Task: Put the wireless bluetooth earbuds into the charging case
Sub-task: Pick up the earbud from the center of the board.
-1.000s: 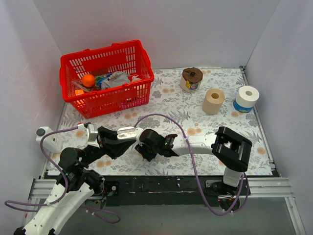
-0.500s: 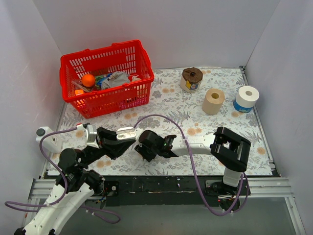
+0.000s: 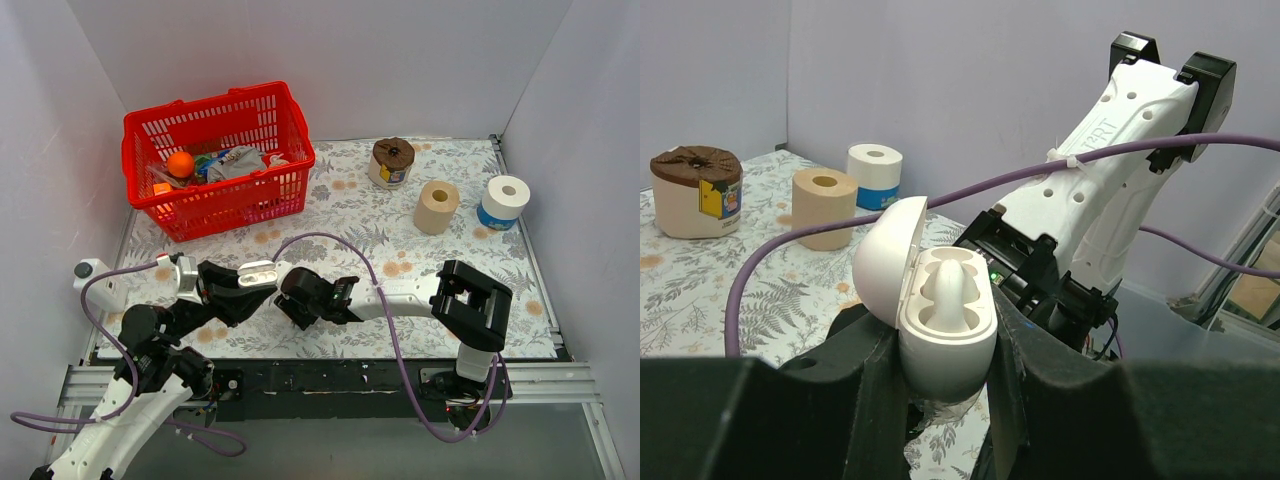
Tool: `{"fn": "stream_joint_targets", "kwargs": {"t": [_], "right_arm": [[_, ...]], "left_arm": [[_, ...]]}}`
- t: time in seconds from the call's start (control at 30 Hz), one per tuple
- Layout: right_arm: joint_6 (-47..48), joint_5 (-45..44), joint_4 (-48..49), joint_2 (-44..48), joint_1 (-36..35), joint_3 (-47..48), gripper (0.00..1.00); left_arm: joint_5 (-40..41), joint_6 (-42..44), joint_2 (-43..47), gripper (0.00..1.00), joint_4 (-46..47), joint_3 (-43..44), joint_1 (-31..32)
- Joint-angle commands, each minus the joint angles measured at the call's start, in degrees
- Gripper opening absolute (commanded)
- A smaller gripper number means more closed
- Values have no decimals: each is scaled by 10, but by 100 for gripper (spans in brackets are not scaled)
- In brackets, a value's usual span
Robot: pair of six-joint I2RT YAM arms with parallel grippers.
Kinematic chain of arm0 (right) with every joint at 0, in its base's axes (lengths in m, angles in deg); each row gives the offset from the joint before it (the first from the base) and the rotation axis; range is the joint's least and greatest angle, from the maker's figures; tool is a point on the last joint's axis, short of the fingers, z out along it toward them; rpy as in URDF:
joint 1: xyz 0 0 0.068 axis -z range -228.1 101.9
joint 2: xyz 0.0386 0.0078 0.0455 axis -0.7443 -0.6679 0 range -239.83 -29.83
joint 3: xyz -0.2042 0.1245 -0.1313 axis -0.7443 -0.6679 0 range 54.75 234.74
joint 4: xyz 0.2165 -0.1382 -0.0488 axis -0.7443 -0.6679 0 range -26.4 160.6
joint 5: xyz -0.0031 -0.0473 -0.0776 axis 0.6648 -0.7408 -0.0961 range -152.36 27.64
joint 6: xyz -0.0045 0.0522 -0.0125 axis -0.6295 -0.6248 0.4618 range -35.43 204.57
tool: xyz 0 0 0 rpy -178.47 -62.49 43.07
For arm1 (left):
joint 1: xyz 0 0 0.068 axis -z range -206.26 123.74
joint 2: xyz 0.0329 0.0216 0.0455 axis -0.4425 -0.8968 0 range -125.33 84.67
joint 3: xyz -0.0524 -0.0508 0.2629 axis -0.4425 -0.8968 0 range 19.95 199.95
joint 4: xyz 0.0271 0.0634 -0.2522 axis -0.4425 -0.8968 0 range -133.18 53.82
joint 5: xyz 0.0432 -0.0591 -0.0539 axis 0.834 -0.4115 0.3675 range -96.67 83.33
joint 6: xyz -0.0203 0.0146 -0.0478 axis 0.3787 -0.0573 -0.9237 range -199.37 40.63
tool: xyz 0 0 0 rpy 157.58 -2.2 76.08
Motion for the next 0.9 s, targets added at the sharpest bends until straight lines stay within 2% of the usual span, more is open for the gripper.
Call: {"fn": "stream_joint_targets", "kwargs": {"t": [0.0,0.87], "right_arm": [[-14,-24,-6,15,-2,29,49],[-26,21,1,28,-13,0,49]], "left_arm": [[6,-1,4,0,-2,1,-2],[4,-3,1,0,0,2,-2]]}}
